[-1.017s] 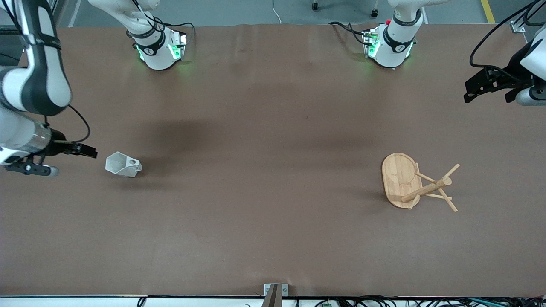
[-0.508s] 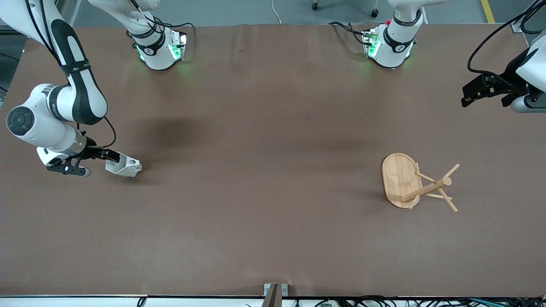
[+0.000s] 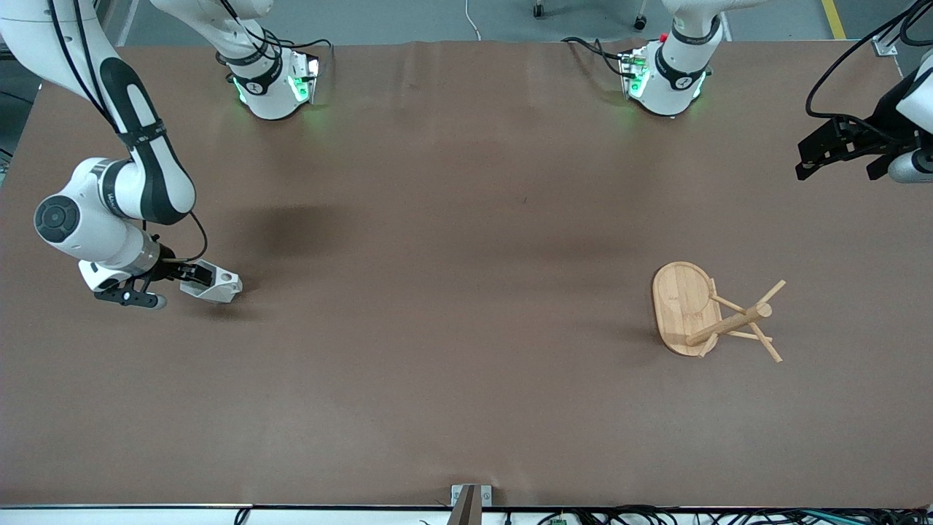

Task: Hang cup on rack
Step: 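Reach the right gripper down to the white cup and grasp it, then lift the cup with the right gripper while the left gripper approaches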

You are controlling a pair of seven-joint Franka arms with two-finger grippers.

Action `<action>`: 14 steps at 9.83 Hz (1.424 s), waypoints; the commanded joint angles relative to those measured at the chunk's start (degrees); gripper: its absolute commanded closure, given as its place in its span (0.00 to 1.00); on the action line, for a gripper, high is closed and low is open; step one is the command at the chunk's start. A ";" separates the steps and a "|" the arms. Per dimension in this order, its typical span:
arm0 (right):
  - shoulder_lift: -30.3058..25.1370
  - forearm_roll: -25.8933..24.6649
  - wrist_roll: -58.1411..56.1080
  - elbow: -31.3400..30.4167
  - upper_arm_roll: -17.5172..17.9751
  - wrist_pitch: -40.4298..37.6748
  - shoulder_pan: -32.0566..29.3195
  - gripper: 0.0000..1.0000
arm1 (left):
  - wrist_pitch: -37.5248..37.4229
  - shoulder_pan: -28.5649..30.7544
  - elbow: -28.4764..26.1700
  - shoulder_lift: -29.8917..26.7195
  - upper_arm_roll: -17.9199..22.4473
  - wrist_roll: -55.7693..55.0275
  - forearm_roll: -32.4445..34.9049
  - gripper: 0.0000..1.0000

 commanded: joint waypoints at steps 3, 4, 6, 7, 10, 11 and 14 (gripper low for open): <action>1.31 -0.36 -0.66 1.37 0.65 0.30 -0.54 0.48 | -0.54 -0.56 -0.36 1.41 -0.64 0.61 -0.56 0.00; 1.31 -0.36 -0.66 1.37 0.65 0.30 -0.63 0.58 | -0.54 -0.73 -0.27 1.41 -0.64 0.52 -0.65 0.00; 1.31 -0.28 -0.66 1.37 0.65 0.39 -0.63 0.80 | -0.45 -0.82 -0.27 1.49 -0.82 0.43 -0.65 0.00; 1.31 -0.28 -0.57 1.46 0.65 0.39 -0.71 0.96 | -0.45 -0.82 -0.27 1.58 -0.82 0.61 -0.74 0.00; 1.05 -0.28 -0.14 2.16 0.65 -0.74 -0.63 1.00 | -0.36 -2.66 -0.27 2.19 -0.82 0.61 -0.74 0.00; -0.26 -0.28 -0.22 2.60 0.83 -4.23 -0.54 1.00 | -0.36 -3.54 -0.18 2.63 -0.82 0.52 -0.65 0.00; -5.63 4.60 -0.48 14.06 1.35 -24.67 0.16 1.00 | -0.36 -3.63 -0.18 2.99 -0.82 0.61 -1.09 0.00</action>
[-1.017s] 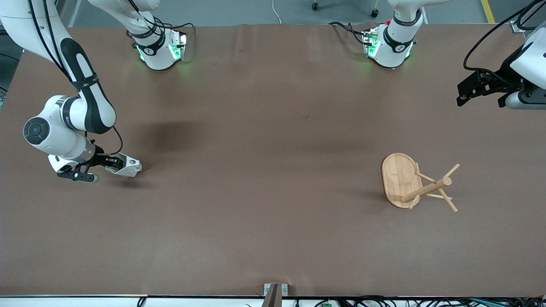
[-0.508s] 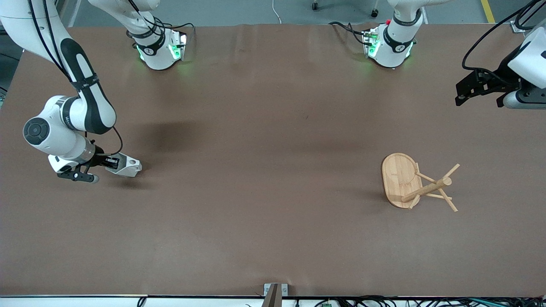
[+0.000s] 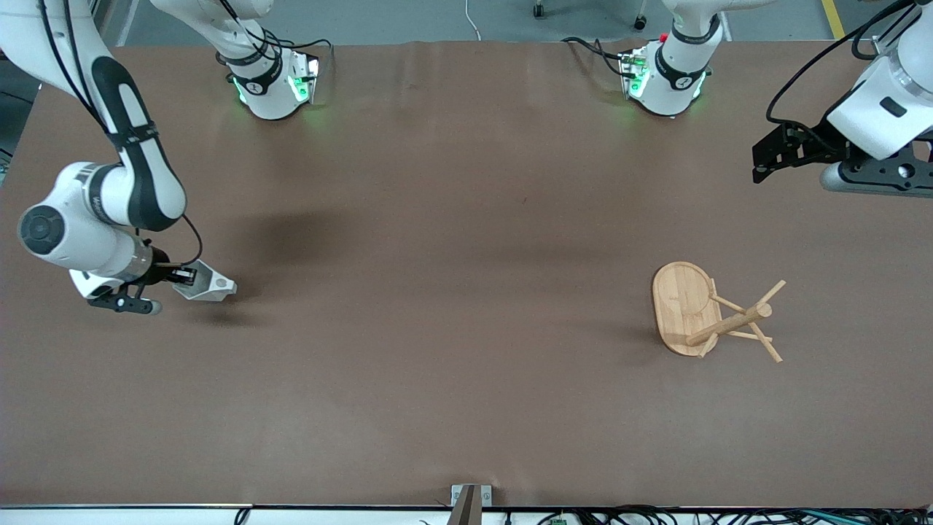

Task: Hang cup on rack
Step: 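Lift the cup with the right gripper while the left gripper approaches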

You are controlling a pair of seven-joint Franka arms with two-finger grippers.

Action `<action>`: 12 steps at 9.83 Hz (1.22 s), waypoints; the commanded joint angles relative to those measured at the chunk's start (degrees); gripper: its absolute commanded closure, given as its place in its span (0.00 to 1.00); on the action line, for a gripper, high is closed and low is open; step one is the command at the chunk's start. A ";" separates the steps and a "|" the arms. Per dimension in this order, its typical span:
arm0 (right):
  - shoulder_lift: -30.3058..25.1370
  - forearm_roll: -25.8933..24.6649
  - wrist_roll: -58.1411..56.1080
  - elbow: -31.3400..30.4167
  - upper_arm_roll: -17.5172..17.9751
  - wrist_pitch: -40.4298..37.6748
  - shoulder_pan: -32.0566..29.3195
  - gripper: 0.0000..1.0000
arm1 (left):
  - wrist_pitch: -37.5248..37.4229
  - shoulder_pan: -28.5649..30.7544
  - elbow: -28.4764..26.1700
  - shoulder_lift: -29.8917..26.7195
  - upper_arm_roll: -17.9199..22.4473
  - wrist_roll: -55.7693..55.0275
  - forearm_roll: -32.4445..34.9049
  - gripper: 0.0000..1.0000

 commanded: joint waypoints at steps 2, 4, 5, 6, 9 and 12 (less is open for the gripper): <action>-2.84 14.41 -0.49 15.95 0.69 -24.71 0.29 1.00 | -0.36 -0.09 0.63 1.43 -0.06 0.67 -2.68 0.00; -3.02 34.23 -1.36 16.08 0.51 -32.41 0.29 1.00 | -0.54 -3.76 0.63 1.17 -0.06 1.72 -5.13 0.00; -2.93 41.38 -1.37 15.90 0.60 -33.91 0.55 1.00 | -0.45 -7.26 0.72 0.90 -0.15 2.68 -5.32 0.00; -3.11 47.11 -1.19 15.64 0.69 -34.63 2.29 1.00 | -0.45 -11.39 0.72 0.90 -0.15 3.48 -6.54 0.00; -3.28 62.07 -1.45 11.25 7.61 -34.11 3.10 0.99 | 5.74 -24.13 0.89 1.42 -0.06 4.71 -9.54 0.00; -5.38 69.82 -7.57 6.96 13.06 -33.93 3.10 1.00 | 9.83 -33.03 8.33 9.04 0.11 9.71 -9.02 0.00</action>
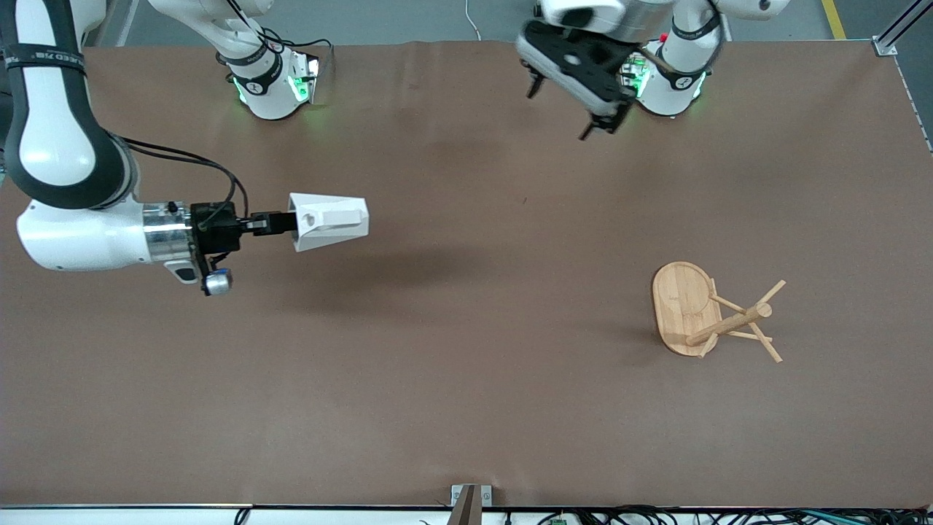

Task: Hang cup on rack
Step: 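Lift the cup with the right gripper while the left gripper approaches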

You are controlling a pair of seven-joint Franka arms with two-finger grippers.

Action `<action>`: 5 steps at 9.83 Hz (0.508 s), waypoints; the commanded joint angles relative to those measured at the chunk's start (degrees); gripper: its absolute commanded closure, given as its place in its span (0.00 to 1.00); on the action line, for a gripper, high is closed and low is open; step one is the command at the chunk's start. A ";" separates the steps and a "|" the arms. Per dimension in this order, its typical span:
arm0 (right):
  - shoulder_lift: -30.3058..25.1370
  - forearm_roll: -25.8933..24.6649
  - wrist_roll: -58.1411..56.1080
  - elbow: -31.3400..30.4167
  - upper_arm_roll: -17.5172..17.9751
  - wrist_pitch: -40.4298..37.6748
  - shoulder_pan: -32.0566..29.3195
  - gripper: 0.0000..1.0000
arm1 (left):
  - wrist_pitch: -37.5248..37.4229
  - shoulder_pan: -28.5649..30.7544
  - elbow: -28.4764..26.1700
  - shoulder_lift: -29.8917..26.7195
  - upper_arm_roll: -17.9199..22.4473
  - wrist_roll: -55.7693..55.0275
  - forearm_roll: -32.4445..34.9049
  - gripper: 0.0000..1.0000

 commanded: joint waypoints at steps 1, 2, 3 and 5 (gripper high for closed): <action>-4.28 6.09 -9.45 -7.83 2.71 1.58 -0.93 1.00 | 0.38 -3.21 7.74 8.92 0.64 4.66 0.00 0.00; -5.34 7.51 -13.68 -10.13 3.68 1.85 -0.93 1.00 | 3.35 -3.49 9.68 11.22 0.55 8.41 -0.09 0.00; -5.96 9.35 -15.90 -11.71 5.25 2.11 -0.84 1.00 | 4.94 -3.75 10.31 12.63 0.29 10.80 -0.09 0.00; -7.10 11.03 -15.92 -13.22 11.38 7.96 -0.93 1.00 | 8.10 -6.12 11.80 14.66 0.38 11.17 -0.09 0.00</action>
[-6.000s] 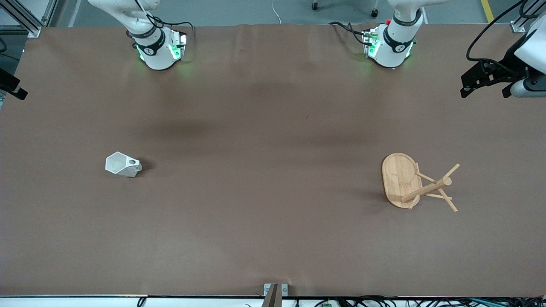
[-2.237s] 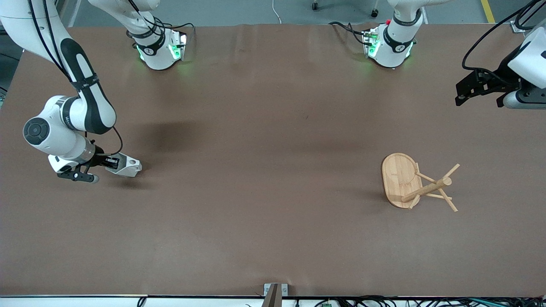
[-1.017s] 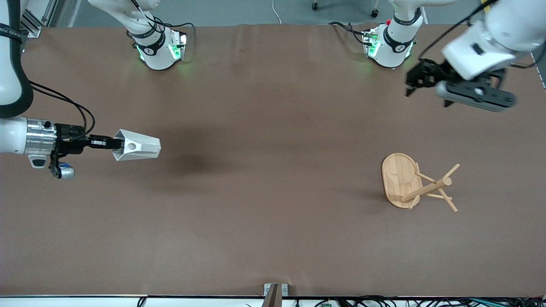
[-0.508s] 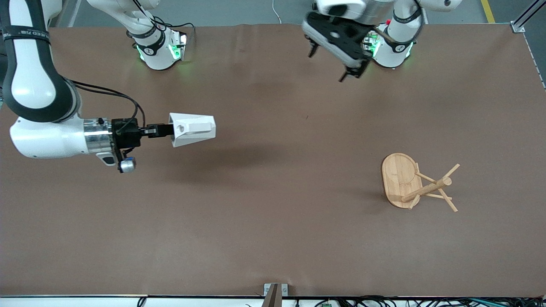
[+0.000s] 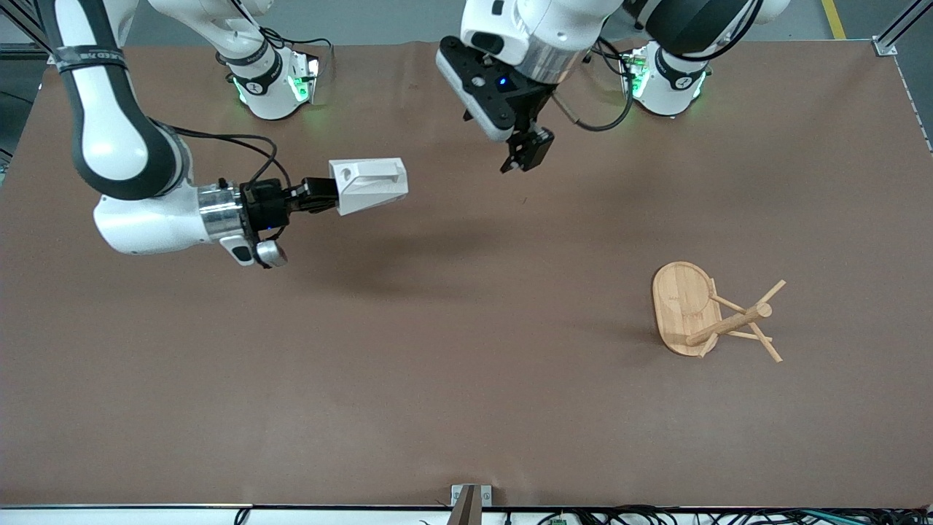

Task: Hang cup on rack
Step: 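Grasp the cup with the left gripper beside the right gripper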

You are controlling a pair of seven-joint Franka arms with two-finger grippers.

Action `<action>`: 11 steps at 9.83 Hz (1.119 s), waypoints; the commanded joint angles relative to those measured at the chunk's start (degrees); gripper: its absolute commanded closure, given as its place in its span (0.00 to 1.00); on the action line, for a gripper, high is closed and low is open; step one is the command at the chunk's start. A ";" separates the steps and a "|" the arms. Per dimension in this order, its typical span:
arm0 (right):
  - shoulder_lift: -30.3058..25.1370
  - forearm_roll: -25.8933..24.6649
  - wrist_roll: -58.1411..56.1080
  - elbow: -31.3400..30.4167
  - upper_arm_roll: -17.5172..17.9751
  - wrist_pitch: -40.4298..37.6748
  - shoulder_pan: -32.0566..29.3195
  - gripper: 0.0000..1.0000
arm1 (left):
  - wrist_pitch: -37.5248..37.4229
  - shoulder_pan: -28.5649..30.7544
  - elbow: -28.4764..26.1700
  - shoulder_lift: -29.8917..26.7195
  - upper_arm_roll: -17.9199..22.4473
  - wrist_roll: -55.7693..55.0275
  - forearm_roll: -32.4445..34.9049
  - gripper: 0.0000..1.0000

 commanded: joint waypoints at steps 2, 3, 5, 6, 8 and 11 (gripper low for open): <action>-3.68 7.71 -1.10 -3.84 8.67 9.37 -0.90 1.00 | 3.78 -2.80 1.60 2.84 0.38 4.42 -0.17 0.00; -3.77 7.82 -1.10 -3.84 9.21 9.65 -0.90 1.00 | 3.52 -3.51 1.25 2.40 0.47 4.44 -0.09 0.00; -3.94 8.17 -1.10 -4.01 10.62 9.74 -0.99 1.00 | 1.43 -3.69 0.55 1.52 0.38 6.27 0.00 0.00; -4.38 8.17 -1.01 -4.10 10.62 9.65 -1.08 1.00 | 0.89 -3.52 0.29 1.52 0.29 8.98 -0.52 0.00; -4.65 8.52 -0.92 -4.10 10.62 9.39 -1.25 1.00 | -0.43 -3.60 -0.59 1.61 0.03 10.24 -0.61 0.00; -5.35 10.70 -0.92 -4.10 10.62 8.43 -1.34 1.00 | -1.22 -3.69 -2.09 2.39 0.03 12.26 -0.61 0.00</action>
